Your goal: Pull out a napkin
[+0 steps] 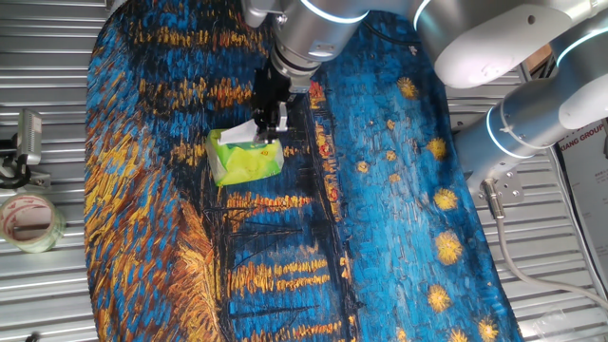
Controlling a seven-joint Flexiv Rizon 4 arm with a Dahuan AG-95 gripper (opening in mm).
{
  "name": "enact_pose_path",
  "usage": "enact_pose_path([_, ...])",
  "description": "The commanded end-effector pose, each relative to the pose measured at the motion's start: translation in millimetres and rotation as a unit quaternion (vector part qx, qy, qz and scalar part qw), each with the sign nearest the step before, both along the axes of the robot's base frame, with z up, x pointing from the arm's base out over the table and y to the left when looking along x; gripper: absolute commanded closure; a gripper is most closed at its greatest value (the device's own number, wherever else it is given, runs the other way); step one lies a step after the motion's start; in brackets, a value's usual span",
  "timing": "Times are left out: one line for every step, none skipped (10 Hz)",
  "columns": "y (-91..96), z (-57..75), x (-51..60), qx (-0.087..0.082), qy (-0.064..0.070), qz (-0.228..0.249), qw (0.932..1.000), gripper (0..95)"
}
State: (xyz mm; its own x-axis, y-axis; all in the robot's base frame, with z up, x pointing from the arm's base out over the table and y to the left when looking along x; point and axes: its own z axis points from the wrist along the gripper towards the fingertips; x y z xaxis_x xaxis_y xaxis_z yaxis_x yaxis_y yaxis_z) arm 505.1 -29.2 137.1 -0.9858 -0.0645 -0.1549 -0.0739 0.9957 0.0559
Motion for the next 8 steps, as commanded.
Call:
enact_pose_path([-0.3, 0.1, 0.1, -0.001, -0.001, 0.001, 1.0, 38.0])
enact_pose_path([-0.8, 0.6, -0.3, -0.001, -0.001, 0.003, 1.0, 19.0])
enact_pose_path([-0.8, 0.7, -0.4, 0.0, -0.002, 0.002, 1.0, 19.0])
enact_pose_path([-0.9, 0.8, -0.4, 0.0, -0.003, 0.002, 1.0, 19.0])
enact_pose_path([-0.9, 0.8, -0.4, 0.0, -0.004, 0.002, 1.0, 19.0])
enact_pose_path([-0.9, 0.8, -0.4, 0.001, -0.005, 0.001, 1.0, 19.0])
enact_pose_path([-0.9, 0.8, -0.4, 0.0, -0.004, 0.001, 1.0, 19.0])
enact_pose_path([-0.9, 0.8, -0.4, 0.001, -0.004, 0.001, 1.0, 19.0])
